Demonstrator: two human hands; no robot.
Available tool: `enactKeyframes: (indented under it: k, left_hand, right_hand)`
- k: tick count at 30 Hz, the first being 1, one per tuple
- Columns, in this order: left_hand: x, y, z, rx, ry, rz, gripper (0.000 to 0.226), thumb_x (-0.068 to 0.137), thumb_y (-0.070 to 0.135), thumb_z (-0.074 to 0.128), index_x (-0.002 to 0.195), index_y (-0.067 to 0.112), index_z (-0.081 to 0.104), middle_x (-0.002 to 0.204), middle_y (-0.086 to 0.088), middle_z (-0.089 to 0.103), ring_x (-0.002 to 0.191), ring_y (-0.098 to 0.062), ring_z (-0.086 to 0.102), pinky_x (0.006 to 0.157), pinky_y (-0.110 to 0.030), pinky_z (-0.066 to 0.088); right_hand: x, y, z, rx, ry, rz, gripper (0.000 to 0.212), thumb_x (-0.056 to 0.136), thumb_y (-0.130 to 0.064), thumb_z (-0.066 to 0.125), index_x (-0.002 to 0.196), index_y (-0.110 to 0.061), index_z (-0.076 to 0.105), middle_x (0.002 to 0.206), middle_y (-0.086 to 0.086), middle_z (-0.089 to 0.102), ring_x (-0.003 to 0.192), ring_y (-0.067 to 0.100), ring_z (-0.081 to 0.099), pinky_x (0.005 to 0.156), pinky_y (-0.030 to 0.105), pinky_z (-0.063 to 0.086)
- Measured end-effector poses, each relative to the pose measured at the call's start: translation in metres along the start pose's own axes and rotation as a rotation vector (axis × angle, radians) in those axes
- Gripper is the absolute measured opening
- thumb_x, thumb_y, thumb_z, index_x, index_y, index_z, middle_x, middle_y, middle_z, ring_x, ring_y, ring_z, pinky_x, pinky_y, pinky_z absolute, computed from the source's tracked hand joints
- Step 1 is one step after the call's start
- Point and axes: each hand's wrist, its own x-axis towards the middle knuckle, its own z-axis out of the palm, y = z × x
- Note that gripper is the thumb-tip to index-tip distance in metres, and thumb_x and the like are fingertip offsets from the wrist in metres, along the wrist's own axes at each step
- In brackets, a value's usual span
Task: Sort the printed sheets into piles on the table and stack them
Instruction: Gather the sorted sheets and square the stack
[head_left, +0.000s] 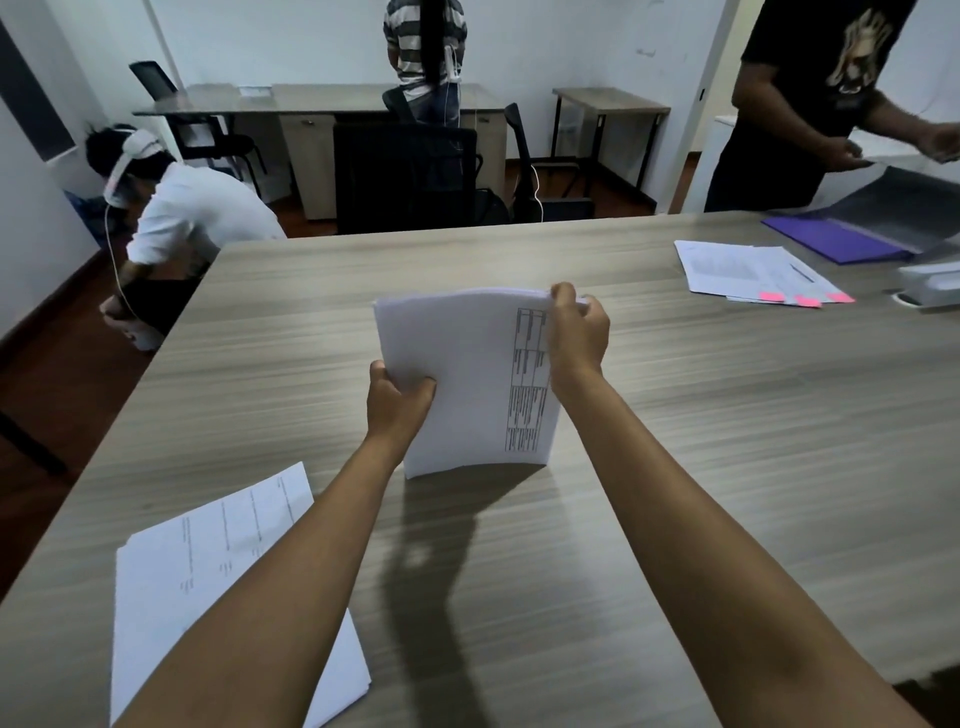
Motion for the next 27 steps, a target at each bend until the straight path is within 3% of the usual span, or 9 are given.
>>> enactKeyframes:
  k: [3, 5, 7, 10, 14, 19, 22, 24, 27]
  left_hand:
    - [-0.001, -0.001, 0.002, -0.071, 0.010, -0.029, 0.023, 0.073, 0.018, 0.051, 0.093, 0.007, 0.054, 0.079, 0.000, 0.056, 0.069, -0.016, 0.050, 0.059, -0.026, 0.038]
    - [-0.003, 0.000, 0.001, -0.096, 0.006, -0.026, 0.020, 0.069, 0.023, 0.047, 0.084, 0.012, 0.054, 0.073, 0.003, 0.053, 0.063, -0.011, 0.047, 0.053, -0.025, 0.036]
    - [-0.001, -0.003, 0.001, -0.097, -0.003, -0.034, 0.022, 0.067, 0.023, 0.046, 0.084, 0.010, 0.052, 0.073, 0.002, 0.052, 0.063, -0.011, 0.046, 0.053, -0.025, 0.035]
    - [0.000, -0.010, 0.002, -0.119, -0.004, -0.057, 0.008, 0.076, 0.012, 0.048, 0.083, 0.010, 0.051, 0.075, 0.000, 0.053, 0.067, -0.014, 0.048, 0.057, -0.026, 0.037]
    - [-0.002, -0.013, 0.004, -0.112, -0.004, -0.069, 0.020, 0.084, 0.003, 0.044, 0.088, 0.016, 0.059, 0.079, 0.005, 0.059, 0.068, -0.007, 0.052, 0.055, -0.023, 0.041]
    - [0.006, -0.004, 0.001, -0.109, 0.023, -0.027, 0.022, 0.083, 0.002, 0.044, 0.095, 0.014, 0.057, 0.082, 0.007, 0.058, 0.070, -0.005, 0.052, 0.053, -0.015, 0.043]
    - [0.006, -0.012, -0.001, -0.074, -0.017, -0.016, 0.020, 0.083, 0.003, 0.044, 0.090, 0.017, 0.057, 0.082, 0.005, 0.058, 0.070, -0.007, 0.052, 0.057, -0.022, 0.043]
    - [0.002, -0.029, -0.002, -0.016, -0.039, -0.079, 0.015, 0.086, 0.005, 0.044, 0.082, 0.018, 0.052, 0.079, 0.002, 0.054, 0.070, -0.013, 0.049, 0.056, -0.025, 0.039]
    - [-0.004, -0.055, -0.003, 0.087, -0.068, -0.173, 0.008, 0.089, 0.009, 0.044, 0.087, 0.011, 0.052, 0.082, -0.002, 0.053, 0.071, -0.016, 0.047, 0.057, -0.028, 0.036]
  right_hand:
    - [-0.004, 0.010, -0.009, -0.006, -0.132, -0.116, 0.047, 0.079, -0.056, 0.060, 0.108, -0.025, 0.041, 0.097, -0.001, 0.054, 0.080, 0.009, 0.057, 0.057, 0.019, 0.045]
    - [-0.006, 0.031, -0.022, -0.028, -0.243, -0.218, 0.052, 0.080, -0.042, 0.066, 0.117, -0.027, 0.032, 0.102, 0.001, 0.056, 0.085, 0.010, 0.061, 0.062, 0.018, 0.053]
    - [-0.005, 0.060, -0.035, -0.142, -0.325, -0.198, 0.051, 0.085, -0.017, 0.062, 0.122, -0.019, 0.027, 0.106, 0.005, 0.057, 0.094, 0.017, 0.062, 0.079, 0.034, 0.057]
    - [-0.006, 0.098, -0.048, -0.281, -0.340, -0.015, 0.028, 0.093, -0.007, 0.040, 0.120, -0.010, 0.032, 0.100, 0.005, 0.058, 0.100, 0.029, 0.060, 0.089, 0.051, 0.052]
    - [-0.008, 0.111, -0.048, -0.384, -0.350, -0.001, 0.030, 0.090, 0.001, 0.033, 0.112, -0.005, 0.053, 0.103, 0.004, 0.059, 0.103, 0.025, 0.058, 0.087, 0.038, 0.053]
    - [0.000, 0.101, -0.039, -0.379, -0.270, -0.108, 0.024, 0.091, -0.003, 0.035, 0.103, -0.007, 0.054, 0.094, 0.002, 0.059, 0.088, 0.019, 0.056, 0.075, 0.035, 0.049]
    - [-0.002, 0.112, -0.039, -0.375, -0.263, -0.078, 0.020, 0.092, -0.006, 0.035, 0.101, -0.010, 0.053, 0.087, -0.004, 0.056, 0.084, 0.016, 0.054, 0.072, 0.030, 0.047]
    - [-0.008, 0.132, -0.044, -0.411, -0.265, -0.009, 0.021, 0.094, -0.008, 0.036, 0.106, -0.005, 0.053, 0.093, 0.001, 0.057, 0.087, 0.018, 0.053, 0.074, 0.030, 0.044]
    - [-0.012, 0.157, -0.052, -0.485, -0.284, 0.065, 0.022, 0.096, -0.012, 0.036, 0.107, -0.004, 0.054, 0.100, 0.005, 0.057, 0.094, 0.024, 0.055, 0.075, 0.029, 0.041]
